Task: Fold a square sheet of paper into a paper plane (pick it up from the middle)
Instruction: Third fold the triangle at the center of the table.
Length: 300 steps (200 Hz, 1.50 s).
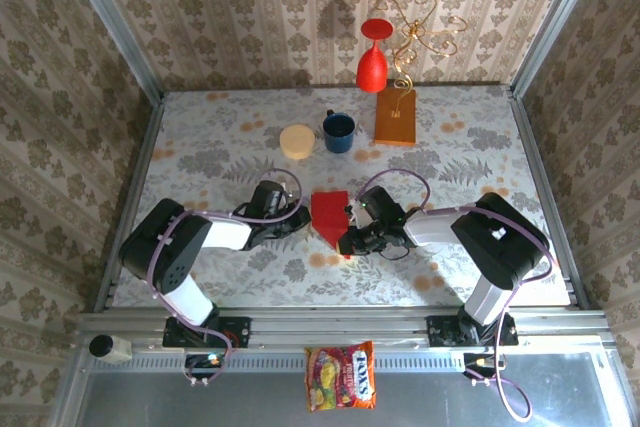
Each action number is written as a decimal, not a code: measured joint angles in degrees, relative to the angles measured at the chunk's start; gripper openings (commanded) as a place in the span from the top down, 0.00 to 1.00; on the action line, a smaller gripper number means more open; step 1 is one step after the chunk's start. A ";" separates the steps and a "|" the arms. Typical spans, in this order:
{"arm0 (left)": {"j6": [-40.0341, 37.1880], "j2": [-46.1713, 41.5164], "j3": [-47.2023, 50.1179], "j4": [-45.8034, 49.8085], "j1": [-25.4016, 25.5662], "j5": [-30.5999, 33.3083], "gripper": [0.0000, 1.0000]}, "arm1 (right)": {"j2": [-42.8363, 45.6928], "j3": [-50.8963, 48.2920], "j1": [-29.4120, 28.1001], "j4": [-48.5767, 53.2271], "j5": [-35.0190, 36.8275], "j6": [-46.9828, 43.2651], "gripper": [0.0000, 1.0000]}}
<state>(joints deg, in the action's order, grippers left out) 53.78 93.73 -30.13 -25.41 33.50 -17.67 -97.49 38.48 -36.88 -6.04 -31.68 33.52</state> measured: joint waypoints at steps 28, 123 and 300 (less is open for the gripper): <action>-0.92 -3.37 0.87 4.00 -0.13 2.82 1.00 | -0.02 0.04 0.00 0.04 -0.09 -0.02 1.00; -1.46 0.44 -5.31 4.09 11.06 3.78 1.00 | -0.13 0.35 0.00 0.46 -0.15 -0.07 1.00; 0.24 5.97 -5.03 -2.62 8.68 -1.44 1.00 | 4.48 -6.80 0.63 -4.87 -0.26 1.27 1.00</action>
<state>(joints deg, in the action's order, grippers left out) 54.02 99.70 -35.16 -28.03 42.17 -19.11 -93.01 31.68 -36.25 -10.92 -31.94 34.79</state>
